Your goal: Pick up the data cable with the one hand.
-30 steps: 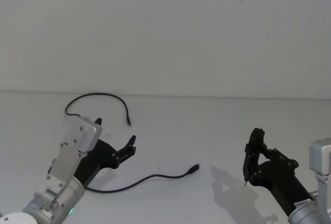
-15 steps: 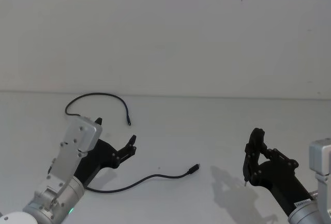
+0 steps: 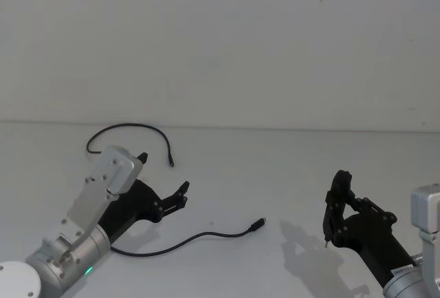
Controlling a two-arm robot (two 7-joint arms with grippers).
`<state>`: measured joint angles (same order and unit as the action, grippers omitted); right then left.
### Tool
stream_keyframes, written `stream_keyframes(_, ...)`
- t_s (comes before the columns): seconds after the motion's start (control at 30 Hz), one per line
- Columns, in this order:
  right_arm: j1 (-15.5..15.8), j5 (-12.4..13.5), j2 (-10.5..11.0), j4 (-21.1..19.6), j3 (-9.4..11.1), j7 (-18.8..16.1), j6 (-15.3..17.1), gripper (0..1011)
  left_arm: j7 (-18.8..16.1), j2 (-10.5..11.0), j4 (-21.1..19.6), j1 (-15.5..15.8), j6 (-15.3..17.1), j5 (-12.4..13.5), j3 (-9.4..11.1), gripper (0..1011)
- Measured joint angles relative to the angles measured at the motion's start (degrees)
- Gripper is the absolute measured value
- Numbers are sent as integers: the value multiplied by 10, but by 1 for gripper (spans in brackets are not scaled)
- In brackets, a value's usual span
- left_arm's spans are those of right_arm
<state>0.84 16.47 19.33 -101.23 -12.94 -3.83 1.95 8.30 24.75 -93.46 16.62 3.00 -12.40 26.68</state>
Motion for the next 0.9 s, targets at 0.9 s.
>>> stream_keyframes(0.9,0,0,0,0,0,0,0,269,76,60,0,3,53,8,-3,1001)
